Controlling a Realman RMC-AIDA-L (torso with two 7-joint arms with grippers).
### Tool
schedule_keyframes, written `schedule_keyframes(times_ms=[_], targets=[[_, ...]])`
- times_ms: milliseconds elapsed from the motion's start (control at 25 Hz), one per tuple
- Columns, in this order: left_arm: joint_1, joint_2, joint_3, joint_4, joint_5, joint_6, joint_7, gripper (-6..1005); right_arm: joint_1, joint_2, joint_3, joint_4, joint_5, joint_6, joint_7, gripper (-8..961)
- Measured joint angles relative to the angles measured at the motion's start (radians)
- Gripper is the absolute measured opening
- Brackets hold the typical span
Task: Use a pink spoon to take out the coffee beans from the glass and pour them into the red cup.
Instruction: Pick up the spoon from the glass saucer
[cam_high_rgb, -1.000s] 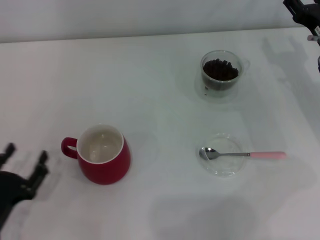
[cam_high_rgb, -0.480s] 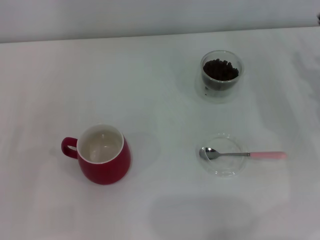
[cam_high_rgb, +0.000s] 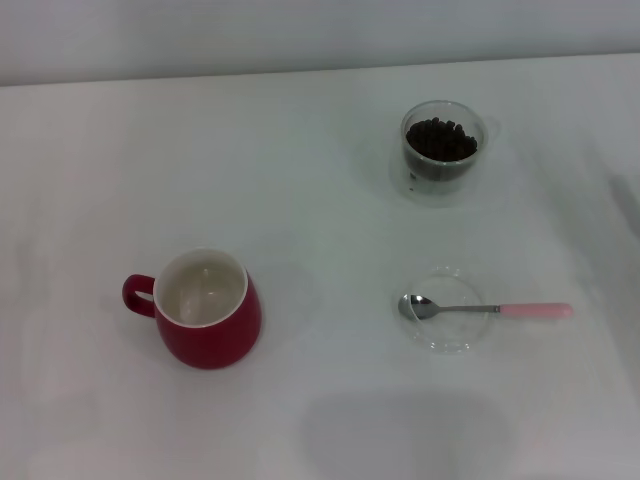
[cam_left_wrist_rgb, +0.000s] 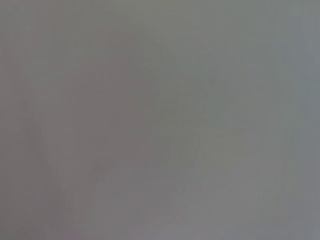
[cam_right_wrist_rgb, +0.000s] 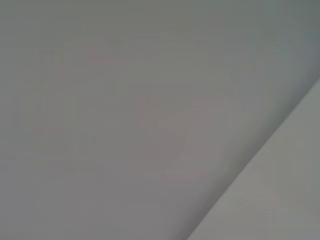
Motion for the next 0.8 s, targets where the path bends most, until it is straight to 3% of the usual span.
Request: schedule_keyframes(times_ms=[280,560,800], targets=[[-0.029,-0.002,0.002,0.018,-0.009,-0.022,-0.037,726,-0.035,0.0,-0.048,0.173,-0.059,-0.336,0.093,842],[-0.038,-0.003,0.009,0.021,0.0,-0.026,-0.038,726,-0.047,0.0,-0.039,0.216,-0.149,-0.381,0.093,839],[-0.042,-0.003,0.009,0.033,0.0,-0.056,-0.038,726,-0.049,0.001,0.122,0.257,-0.365,-0.4,0.088,837]])
